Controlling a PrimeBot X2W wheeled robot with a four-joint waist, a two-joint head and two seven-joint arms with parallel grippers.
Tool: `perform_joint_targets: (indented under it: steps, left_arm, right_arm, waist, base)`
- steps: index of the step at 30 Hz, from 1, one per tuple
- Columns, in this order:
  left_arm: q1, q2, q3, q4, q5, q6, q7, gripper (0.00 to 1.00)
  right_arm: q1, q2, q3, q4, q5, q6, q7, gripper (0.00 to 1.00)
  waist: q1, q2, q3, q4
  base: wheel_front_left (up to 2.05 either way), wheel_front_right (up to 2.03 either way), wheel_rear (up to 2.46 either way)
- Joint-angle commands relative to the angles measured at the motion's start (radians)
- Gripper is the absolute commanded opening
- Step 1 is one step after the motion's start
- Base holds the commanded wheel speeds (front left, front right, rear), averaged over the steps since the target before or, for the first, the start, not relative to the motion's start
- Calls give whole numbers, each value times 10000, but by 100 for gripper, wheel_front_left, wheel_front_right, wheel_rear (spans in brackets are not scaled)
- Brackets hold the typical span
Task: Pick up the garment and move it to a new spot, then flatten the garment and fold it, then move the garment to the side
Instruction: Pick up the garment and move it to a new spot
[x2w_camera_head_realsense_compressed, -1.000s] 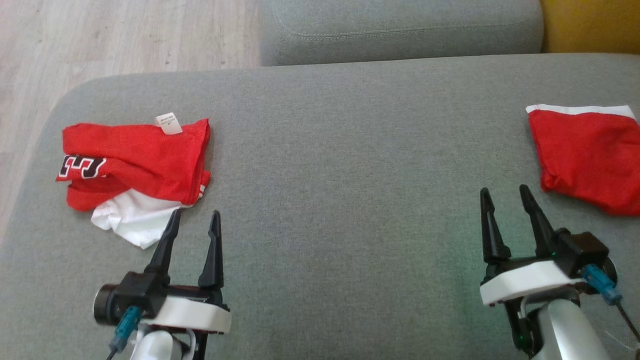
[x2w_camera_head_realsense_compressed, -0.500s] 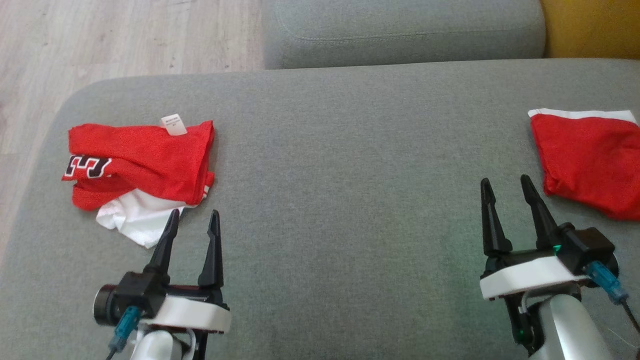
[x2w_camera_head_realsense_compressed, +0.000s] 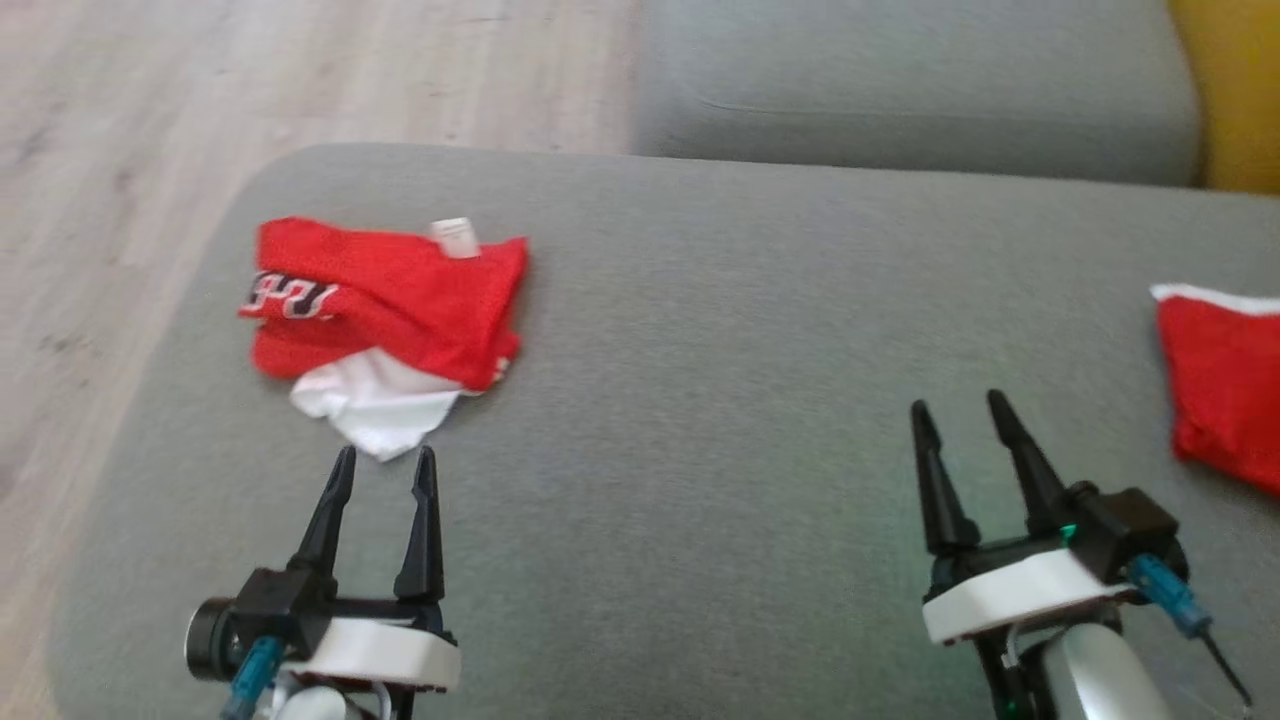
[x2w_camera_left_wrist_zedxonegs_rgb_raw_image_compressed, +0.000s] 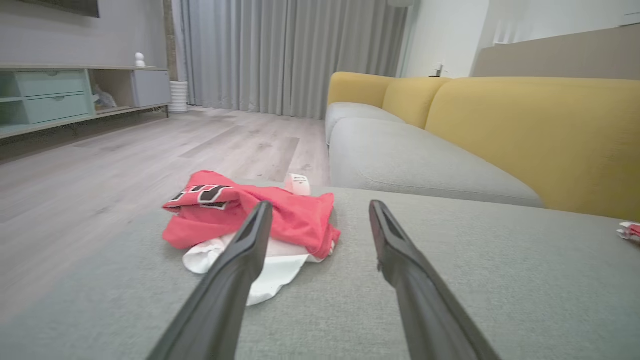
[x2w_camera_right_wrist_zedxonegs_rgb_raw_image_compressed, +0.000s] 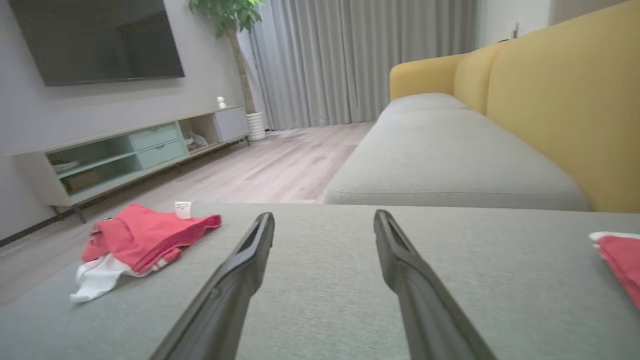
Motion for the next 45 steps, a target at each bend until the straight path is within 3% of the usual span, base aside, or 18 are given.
perform_joint_targets:
  steps: [1,13,20,29,36,41,45]
  left_arm:
    - [-204,32,345,-318,84,39,-51,100]
    - [224,36,455,-231,300,-3,-51,100]
    - [220,43,541,-197,363,-71,-51,100]
    - [-1245,394,84,519,653,-375,8,100]
    - [-4092,729,-1522,2283,694,-645,1565,100]
    - [-5871,959,-2419,3623,289,-657,2019,100]
    - [-6949,1202,-2600,4687,60,-659,1977,100]
  right_arm:
    - [-188,-30,343,-363,96,-9,-135,100]
    - [141,-30,1031,-305,503,-9,-135,100]
    - [143,-30,1236,-343,594,-9,-135,100]
    - [-347,-30,1174,-489,313,-9,-135,100]
    - [-855,-30,1119,-811,12,-9,-135,100]
    - [-1261,-30,1141,-1003,-73,-9,-135,100]
    - [-1521,-30,1244,-1181,-124,-9,-135,100]
  waist:
    - [0,0,-188,566]
    - [0,0,-583,2148]
    - [0,0,-419,2442]
    - [0,0,683,1766]
    - [0,0,1905,984]
    - [0,0,2740,454]
    - [0,0,3260,72]
  base:
    - [0,0,0]
    - [0,0,0]
    - [0,0,0]
    - [0,0,0]
    - [0,0,0]
    - [0,0,0]
    - [0,0,0]
